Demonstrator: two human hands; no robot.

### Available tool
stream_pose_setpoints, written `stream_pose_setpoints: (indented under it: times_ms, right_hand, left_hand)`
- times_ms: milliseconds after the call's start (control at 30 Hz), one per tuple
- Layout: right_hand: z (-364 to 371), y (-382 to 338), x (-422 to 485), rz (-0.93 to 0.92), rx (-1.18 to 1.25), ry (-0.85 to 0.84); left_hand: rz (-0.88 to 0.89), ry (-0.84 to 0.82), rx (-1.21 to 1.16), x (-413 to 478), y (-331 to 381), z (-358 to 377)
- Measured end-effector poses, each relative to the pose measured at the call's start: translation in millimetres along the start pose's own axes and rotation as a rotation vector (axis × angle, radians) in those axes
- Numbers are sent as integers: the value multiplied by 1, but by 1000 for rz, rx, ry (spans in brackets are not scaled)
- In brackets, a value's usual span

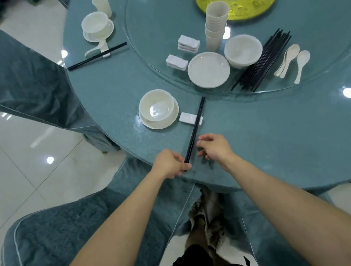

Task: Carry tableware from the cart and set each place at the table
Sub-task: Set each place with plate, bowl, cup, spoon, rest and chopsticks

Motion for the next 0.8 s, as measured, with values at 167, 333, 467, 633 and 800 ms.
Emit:
stream_pose_setpoints:
  times_ms: [167, 333, 467, 633, 800]
  right_hand:
    - [0, -2, 4, -14, -17, 21]
    - [2, -2, 4, -9, -27, 14]
    - [1, -1, 3, -5, -32, 13]
    - [1, 0, 1, 2, -46, 10]
    - [0, -2, 0, 7, -51, 15]
  left_hand:
    - [27, 59, 68, 4, 3, -2]
    - [77, 103, 219, 9, 5, -9]
    - [131, 177, 247, 12, 15, -19]
    - [153, 172, 268, 18, 18, -17]
    - [152, 141, 307, 21, 16, -17]
Point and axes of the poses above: each hand's wrist, its own x-axis towards the middle knuckle, its own z-axis out of the palm, y = z × x, the point moved 9 cm from there along x, towards the middle knuckle, and after that the axes turned 8 degrees about z, right-handed, at the moved point
